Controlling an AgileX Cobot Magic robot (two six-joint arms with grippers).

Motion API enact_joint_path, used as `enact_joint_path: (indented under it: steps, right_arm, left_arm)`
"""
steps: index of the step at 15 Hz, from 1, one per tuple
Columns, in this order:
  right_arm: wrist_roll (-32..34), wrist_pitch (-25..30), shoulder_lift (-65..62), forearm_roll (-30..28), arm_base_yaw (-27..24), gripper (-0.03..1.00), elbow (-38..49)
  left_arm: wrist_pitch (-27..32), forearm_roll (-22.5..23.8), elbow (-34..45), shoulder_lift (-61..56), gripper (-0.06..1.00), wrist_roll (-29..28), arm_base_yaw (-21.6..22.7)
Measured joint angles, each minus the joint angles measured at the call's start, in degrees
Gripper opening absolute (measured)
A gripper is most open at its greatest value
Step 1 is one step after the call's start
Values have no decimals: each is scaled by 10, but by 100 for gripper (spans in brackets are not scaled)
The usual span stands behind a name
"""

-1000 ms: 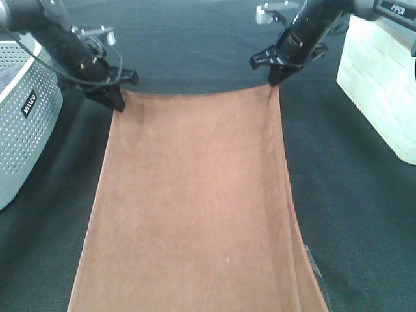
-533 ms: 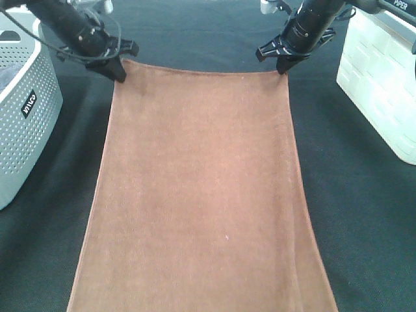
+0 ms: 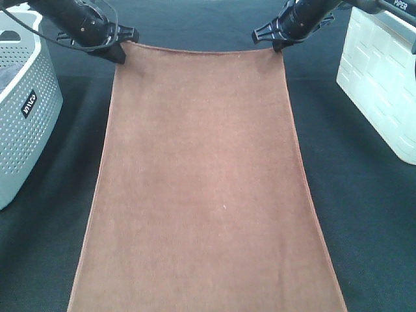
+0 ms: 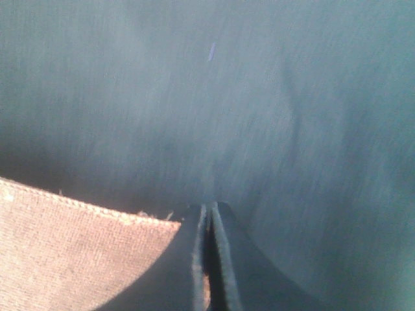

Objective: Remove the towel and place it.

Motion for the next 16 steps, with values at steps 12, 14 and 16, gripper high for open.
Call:
enact_joint_path:
  steps: [12,14,16]
  right_arm:
    - [1,-164,46,53,-1,0,0]
    - [1,-177,59,57,-1,0,0]
    - [1,-191,76,60,-1,0,0]
  left_arm:
    - [-159,-5,0,51,0,33,0]
    - [-181,-19,0,66,0,50,-1]
    - [-213,-23,0,83,0,78,-10]
